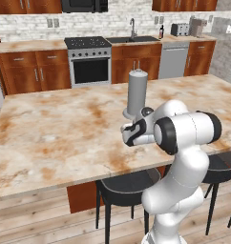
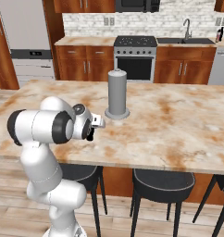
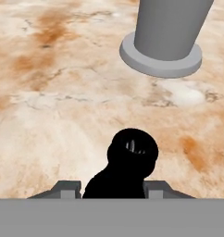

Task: Place the large bottle from the dining counter next to the other large bottle outside the sink, and place the small bottle from the dining counter next to the other small bottle inside the sink.

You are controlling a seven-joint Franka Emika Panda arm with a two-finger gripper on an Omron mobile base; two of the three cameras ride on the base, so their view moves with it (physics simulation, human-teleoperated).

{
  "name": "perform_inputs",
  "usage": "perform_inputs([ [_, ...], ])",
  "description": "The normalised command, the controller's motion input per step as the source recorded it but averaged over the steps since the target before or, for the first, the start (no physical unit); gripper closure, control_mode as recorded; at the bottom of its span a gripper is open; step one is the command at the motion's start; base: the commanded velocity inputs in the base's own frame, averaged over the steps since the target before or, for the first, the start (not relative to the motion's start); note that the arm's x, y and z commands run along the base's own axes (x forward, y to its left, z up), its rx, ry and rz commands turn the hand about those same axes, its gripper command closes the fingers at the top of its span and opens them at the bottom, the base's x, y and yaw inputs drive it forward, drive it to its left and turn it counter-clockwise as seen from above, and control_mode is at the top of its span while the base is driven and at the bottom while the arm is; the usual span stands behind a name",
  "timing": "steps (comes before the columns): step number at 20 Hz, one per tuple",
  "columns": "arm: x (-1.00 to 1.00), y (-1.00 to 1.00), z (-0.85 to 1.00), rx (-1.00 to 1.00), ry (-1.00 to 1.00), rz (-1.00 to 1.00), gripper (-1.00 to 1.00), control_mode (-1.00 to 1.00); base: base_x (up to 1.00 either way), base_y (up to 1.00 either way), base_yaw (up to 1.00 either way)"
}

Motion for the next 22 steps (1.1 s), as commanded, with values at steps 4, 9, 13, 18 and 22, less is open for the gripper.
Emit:
perform_inputs([
  [4, 0.02, 0.0, -0.01, 0.0, 0.0, 0.0, 1.0, -1.0, 0.0, 0.0, 0.0],
  [9, 0.0, 0.01, 0.0, 0.0, -0.01, 0.0, 1.0, -1.0, 0.0, 0.0, 0.0],
  [13, -0.23, 0.11, 0.09, 0.0, -0.03, 0.0, 1.0, -1.0, 0.0, 0.0, 0.0],
  [18, -0.28, 0.08, 0.35, 0.0, -0.04, 0.0, 1.0, -1.0, 0.0, 0.0, 0.0],
  [22, -0.17, 0.03, 0.47, 0.03, -0.03, 0.0, 1.0, -1.0, 0.0, 0.0, 0.0],
])
